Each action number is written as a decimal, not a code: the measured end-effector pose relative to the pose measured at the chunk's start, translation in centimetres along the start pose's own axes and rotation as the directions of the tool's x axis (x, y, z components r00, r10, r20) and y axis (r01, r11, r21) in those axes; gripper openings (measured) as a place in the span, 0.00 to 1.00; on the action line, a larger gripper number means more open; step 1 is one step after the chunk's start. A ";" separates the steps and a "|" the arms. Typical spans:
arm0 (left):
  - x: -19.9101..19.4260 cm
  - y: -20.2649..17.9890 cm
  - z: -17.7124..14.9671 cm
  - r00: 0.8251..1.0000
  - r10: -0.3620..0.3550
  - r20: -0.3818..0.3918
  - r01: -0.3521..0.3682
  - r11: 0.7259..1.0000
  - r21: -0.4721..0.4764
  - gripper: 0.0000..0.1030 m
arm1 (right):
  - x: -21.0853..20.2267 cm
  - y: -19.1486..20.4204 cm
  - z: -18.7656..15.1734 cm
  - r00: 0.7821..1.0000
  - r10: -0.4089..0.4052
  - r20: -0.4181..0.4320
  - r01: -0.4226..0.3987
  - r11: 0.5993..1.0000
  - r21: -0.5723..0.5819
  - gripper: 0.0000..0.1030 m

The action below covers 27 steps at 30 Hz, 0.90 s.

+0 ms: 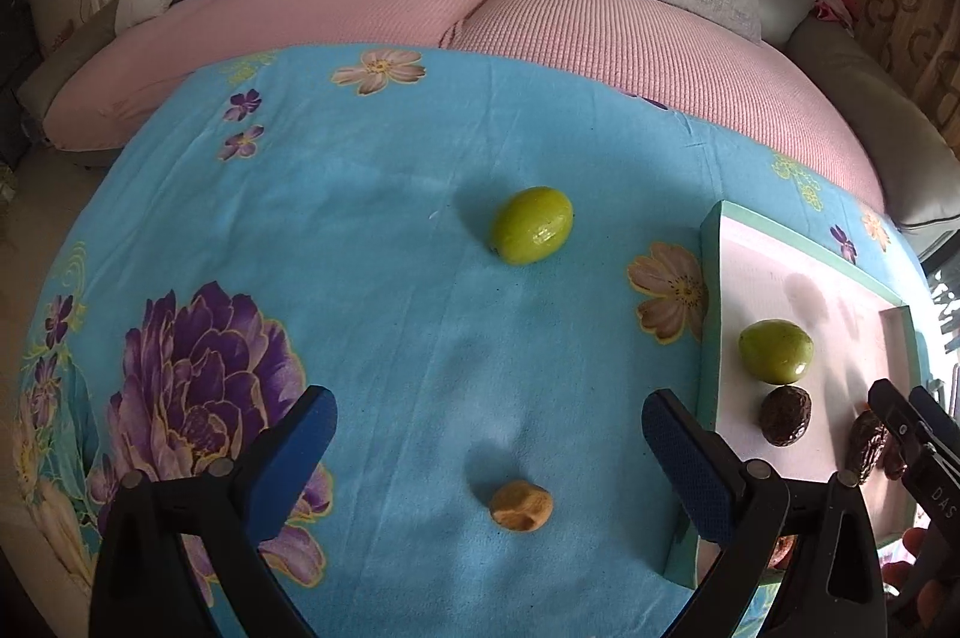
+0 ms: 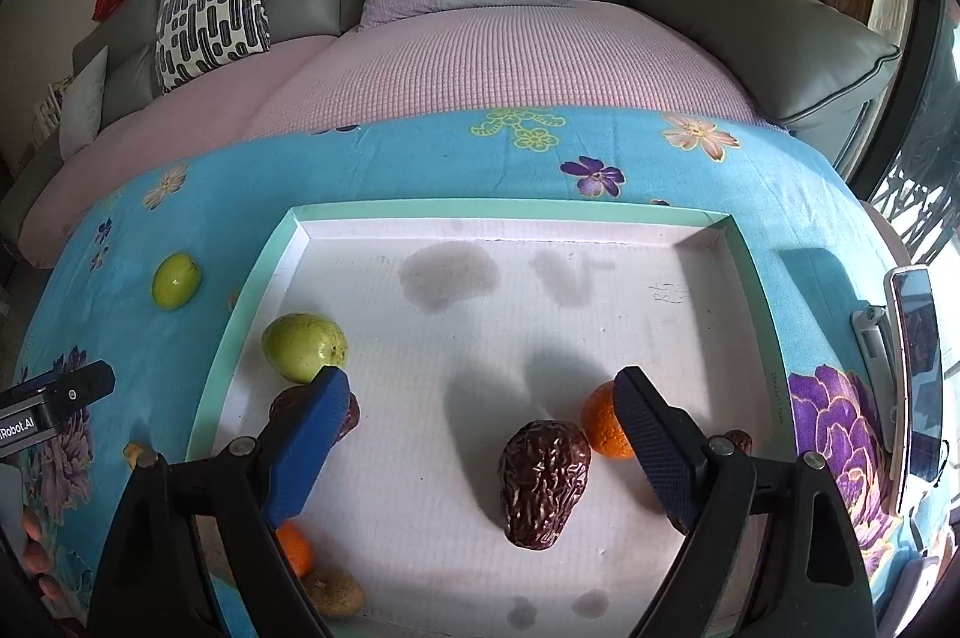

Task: Organize fruits
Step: 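Move both open grippers back toward the remaining fruits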

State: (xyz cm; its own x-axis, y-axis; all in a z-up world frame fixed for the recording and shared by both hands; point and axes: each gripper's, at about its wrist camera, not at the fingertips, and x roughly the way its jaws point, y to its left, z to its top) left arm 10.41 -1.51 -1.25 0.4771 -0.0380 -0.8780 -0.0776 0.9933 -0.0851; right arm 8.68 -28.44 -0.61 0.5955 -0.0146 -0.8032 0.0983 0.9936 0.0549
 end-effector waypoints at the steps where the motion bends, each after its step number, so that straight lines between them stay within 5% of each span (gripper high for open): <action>1: 0.0 0.5 -0.1 1.000 0.003 -0.002 -0.003 1.000 -0.008 1.00 | 0.0 0.5 0.0 1.000 0.009 -0.003 -0.009 1.000 -0.010 0.87; 9: 1.2 3.5 -1.1 0.999 -0.012 -0.040 0.009 0.997 -0.073 1.00 | 0.2 4.6 -0.6 0.996 0.073 -0.047 -0.077 0.994 -0.073 0.87; 27: 3.8 5.2 0.2 0.995 -0.088 -0.037 0.085 0.994 -0.072 1.00 | 0.7 7.3 -0.5 0.997 0.033 -0.063 -0.040 0.994 -0.101 0.87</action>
State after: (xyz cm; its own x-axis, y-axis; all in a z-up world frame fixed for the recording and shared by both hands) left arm 11.97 3.50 -4.94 0.4497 -0.1288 -0.8839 -0.0995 0.9762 -0.1929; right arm 9.40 -21.16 -1.06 0.5471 0.0258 -0.8367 -0.0068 0.9996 0.0264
